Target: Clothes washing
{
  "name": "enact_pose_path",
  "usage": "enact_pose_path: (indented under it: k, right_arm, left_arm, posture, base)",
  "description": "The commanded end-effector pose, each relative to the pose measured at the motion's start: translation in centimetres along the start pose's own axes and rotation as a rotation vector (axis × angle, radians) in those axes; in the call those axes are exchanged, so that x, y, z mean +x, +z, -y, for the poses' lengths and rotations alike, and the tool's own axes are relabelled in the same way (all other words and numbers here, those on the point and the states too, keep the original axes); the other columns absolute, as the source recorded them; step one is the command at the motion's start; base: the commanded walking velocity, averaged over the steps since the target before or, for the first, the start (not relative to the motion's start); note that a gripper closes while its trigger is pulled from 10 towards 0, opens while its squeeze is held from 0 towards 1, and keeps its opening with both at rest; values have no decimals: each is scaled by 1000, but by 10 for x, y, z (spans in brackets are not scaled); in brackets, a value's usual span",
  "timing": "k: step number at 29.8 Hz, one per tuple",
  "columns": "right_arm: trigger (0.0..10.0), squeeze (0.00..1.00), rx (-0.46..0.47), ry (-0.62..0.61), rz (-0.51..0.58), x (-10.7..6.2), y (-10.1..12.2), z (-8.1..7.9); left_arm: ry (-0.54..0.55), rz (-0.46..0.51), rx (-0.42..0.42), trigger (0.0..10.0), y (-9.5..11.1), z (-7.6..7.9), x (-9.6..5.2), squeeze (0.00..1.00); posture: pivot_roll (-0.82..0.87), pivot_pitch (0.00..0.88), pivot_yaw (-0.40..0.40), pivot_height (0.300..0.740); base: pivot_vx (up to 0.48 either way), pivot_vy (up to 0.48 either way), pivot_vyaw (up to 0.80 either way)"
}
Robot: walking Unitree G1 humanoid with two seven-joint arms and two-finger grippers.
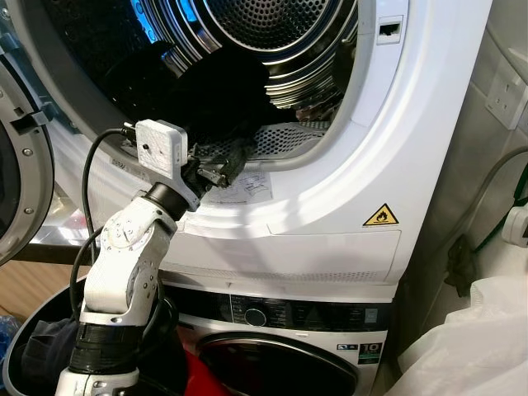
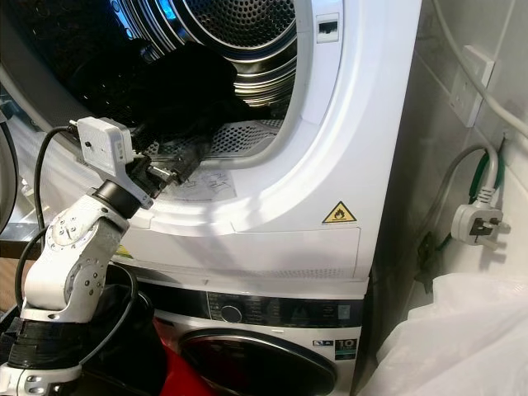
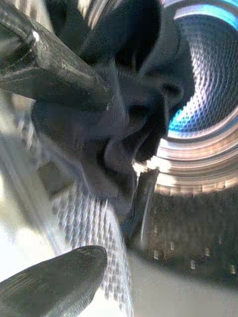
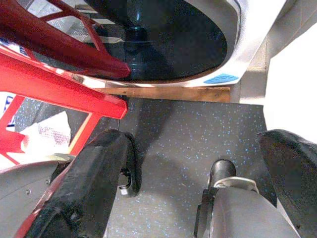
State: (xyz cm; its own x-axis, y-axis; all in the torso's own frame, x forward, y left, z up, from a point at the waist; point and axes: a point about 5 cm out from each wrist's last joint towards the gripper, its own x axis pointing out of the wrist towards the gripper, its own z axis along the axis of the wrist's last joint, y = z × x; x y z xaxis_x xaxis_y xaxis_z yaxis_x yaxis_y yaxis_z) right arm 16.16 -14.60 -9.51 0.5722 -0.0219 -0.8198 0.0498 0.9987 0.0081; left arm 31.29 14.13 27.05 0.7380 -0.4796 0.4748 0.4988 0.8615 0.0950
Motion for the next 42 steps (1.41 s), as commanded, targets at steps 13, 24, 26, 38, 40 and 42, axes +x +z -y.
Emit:
enact_pose_path:
  k: [13,24,26,38,40,42]
  right_arm:
    - [10000,0,-2,27,-9,0,-1,-9]
    - [10000,0,3,29,-5,0,1,-11]
    - [10000,0,4,29,-6,0,0,-11]
    - [10000,0,5,26,-6,0,-1,-11]
    - [10000,0,5,25,-8,0,-1,-10]
    - [10000,0,5,24,-9,0,-2,-10]
  left_arm:
    - [7,-73,-8,10000,-2,3,-24,0]
    - [97,-91,-47,10000,-7,-15,-17,0]
    - [102,-95,-55,10000,-9,-17,-15,0]
    - [103,-36,-35,10000,-1,-37,30,0]
    - [104,-14,-28,10000,3,-40,41,0]
    - [112,-12,-34,10000,4,-44,51,0]
  posture:
    - [60,0,154,740]
    - [55,0,162,740]
    - [56,0,161,740]
    - [28,0,168,740]
    - [23,0,168,740]
    - [17,0,169,740]
  base:
    - [0,0,0]
    - [0,0,0]
    - [0,0,0]
    - [0,0,0]
    - [0,0,0]
    - [0,0,0]
